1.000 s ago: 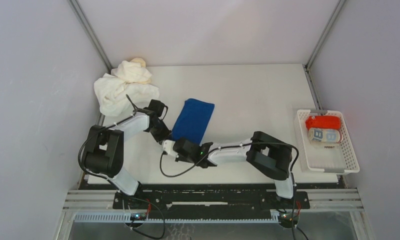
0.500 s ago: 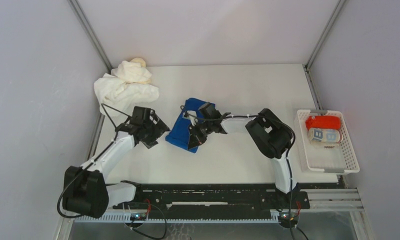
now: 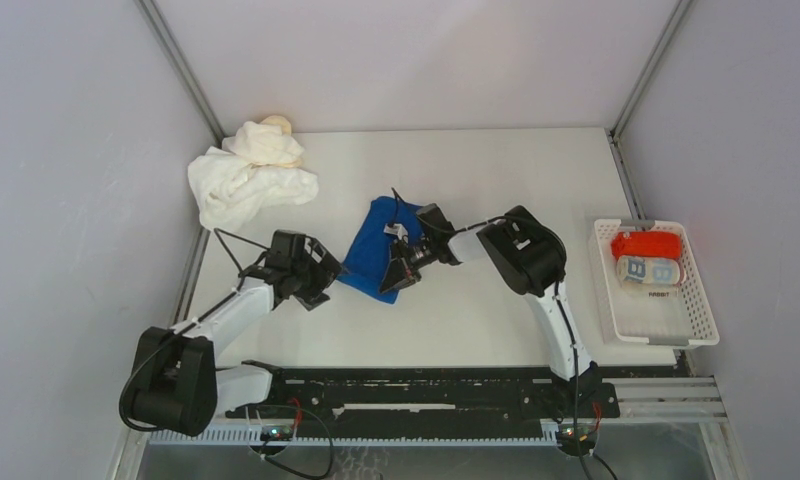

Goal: Roll the towels
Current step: Roll the towel at the center of the board.

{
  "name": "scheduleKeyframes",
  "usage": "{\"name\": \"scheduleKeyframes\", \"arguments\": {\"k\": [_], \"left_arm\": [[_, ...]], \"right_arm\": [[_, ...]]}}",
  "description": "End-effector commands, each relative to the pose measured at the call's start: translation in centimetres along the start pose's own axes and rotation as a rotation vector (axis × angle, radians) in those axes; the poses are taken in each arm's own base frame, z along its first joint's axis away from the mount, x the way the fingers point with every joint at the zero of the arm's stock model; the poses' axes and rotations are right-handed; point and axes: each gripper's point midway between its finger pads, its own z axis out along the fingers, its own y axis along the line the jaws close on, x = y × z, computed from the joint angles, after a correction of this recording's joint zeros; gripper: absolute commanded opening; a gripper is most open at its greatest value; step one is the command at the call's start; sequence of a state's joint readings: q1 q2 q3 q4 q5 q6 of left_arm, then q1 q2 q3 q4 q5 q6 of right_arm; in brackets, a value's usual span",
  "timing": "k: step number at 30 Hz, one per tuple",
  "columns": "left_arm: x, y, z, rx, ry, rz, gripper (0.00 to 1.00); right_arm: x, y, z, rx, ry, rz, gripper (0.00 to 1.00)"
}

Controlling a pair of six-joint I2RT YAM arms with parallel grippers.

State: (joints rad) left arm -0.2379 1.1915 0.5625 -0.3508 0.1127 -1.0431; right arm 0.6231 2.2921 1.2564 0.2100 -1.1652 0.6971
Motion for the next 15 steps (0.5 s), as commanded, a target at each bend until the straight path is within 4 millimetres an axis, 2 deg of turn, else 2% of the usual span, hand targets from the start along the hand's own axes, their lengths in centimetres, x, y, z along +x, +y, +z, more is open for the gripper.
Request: {"name": "scheduleKeyframes", "arguments": {"k": [1,6,11,15], "left_arm": [[-0.3,-2.7,0.5,0.098,-0.006,-0.008,0.86],[-0.5,-2.8,1.5,0.072,0.001,-0.008,0.8],[0.0,-2.1,3.1,0.024,0.03,-0.013,0.68],[0.1,-1.7,4.2,-0.01,0.044,-0.007,0.54]], "right_arm": [[-0.1,-1.7,0.2,0.06,0.007,0.074,0.0],[-0.2,-2.2,0.3,0.081,0.013,0.08,0.0],[-0.6,-2.5,0.4,0.098,0.008,0.091,0.0],[-1.0,-2.4,0.4,0.117,0.0,0.08,0.0]]}}
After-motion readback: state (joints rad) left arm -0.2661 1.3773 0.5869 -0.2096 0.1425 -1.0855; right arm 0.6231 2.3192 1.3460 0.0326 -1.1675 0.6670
